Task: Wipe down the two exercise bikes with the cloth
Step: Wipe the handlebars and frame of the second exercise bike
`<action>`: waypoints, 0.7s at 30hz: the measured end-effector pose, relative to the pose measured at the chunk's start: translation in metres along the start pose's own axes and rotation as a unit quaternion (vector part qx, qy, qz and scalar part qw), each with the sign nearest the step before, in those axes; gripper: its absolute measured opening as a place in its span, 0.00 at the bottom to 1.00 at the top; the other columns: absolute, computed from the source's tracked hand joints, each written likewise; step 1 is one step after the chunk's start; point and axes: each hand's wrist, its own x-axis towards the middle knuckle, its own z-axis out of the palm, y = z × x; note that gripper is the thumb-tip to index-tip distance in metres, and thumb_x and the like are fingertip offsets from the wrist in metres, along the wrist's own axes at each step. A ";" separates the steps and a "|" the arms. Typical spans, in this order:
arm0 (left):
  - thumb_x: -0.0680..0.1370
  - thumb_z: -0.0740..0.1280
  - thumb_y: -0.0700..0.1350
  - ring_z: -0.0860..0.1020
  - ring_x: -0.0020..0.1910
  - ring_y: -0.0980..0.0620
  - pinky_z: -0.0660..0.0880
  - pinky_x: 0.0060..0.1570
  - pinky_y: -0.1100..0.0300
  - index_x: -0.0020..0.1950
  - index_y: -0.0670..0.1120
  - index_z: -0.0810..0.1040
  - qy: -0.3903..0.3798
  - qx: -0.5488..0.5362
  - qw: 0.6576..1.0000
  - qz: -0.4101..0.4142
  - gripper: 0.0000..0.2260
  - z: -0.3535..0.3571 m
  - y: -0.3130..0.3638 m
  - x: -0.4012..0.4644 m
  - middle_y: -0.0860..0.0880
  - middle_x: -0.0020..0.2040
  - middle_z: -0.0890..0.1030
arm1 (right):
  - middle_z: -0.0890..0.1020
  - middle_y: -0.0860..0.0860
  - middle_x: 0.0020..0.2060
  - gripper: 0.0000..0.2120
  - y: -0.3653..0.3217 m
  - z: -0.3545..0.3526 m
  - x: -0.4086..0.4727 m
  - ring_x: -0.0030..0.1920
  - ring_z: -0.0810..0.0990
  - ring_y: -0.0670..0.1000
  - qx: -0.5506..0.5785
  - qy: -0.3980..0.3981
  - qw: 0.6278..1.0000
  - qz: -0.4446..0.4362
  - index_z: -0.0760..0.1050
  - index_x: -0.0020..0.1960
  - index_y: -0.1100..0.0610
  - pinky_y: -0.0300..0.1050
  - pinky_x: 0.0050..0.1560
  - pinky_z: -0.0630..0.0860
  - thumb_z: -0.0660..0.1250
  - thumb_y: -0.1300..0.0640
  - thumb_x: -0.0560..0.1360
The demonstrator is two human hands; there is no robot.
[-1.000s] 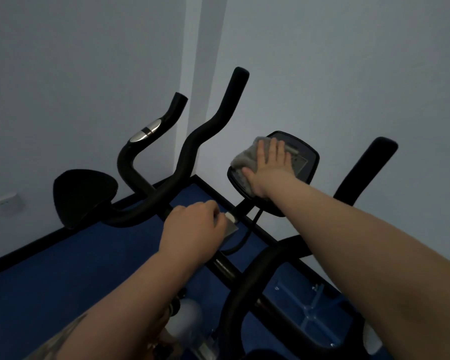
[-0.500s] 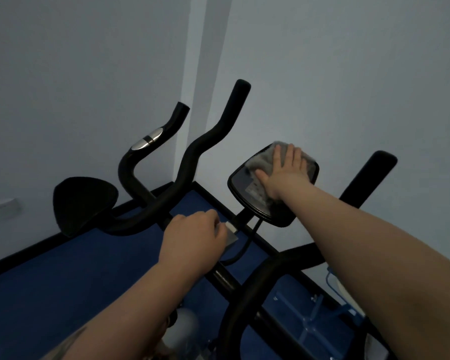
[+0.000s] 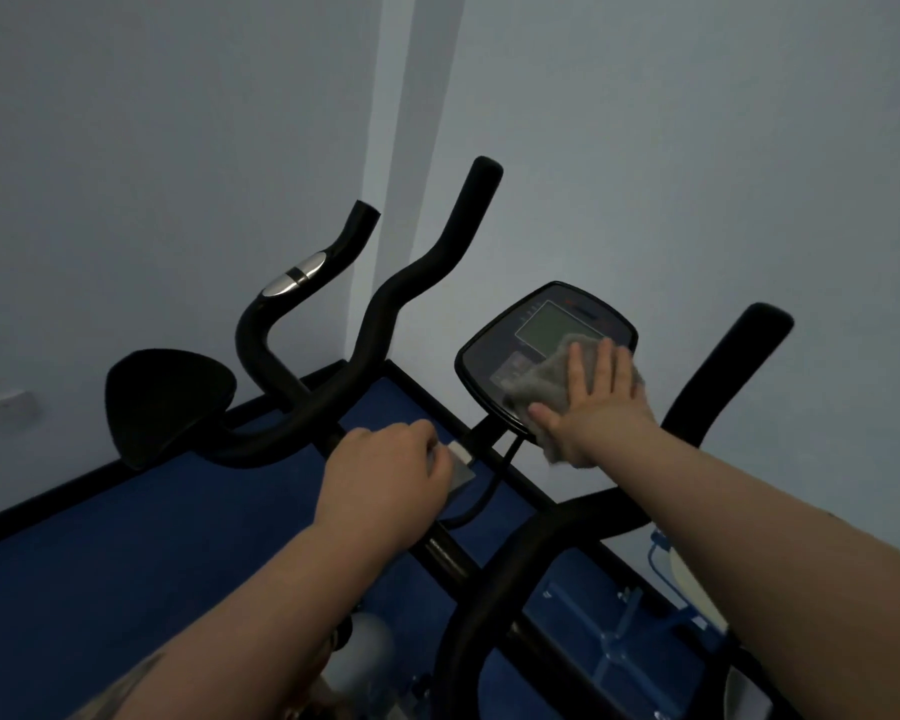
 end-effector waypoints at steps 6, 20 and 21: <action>0.82 0.54 0.53 0.75 0.41 0.53 0.59 0.41 0.60 0.54 0.51 0.76 -0.002 0.011 1.000 0.002 0.13 0.001 0.000 0.003 0.55 0.47 0.81 | 0.32 0.62 0.75 0.44 -0.017 -0.011 0.042 0.75 0.45 0.69 0.275 0.141 0.941 0.141 0.29 0.76 0.55 0.62 0.72 0.54 0.52 0.33 0.78; 0.81 0.54 0.54 0.71 0.38 0.55 0.59 0.41 0.61 0.52 0.53 0.76 0.000 0.038 0.999 0.003 0.12 0.003 0.000 0.000 0.56 0.44 0.80 | 0.55 0.62 0.74 0.37 -0.027 -0.019 0.062 0.66 0.64 0.63 0.331 0.209 0.881 0.264 0.40 0.79 0.55 0.57 0.61 0.66 0.50 0.36 0.80; 0.81 0.54 0.54 0.71 0.38 0.55 0.59 0.41 0.61 0.52 0.53 0.76 0.002 0.036 0.999 0.003 0.12 0.004 0.000 0.000 0.56 0.45 0.80 | 0.56 0.61 0.74 0.35 -0.021 -0.020 0.065 0.67 0.64 0.63 0.304 0.211 0.896 0.246 0.42 0.79 0.54 0.57 0.64 0.64 0.48 0.36 0.80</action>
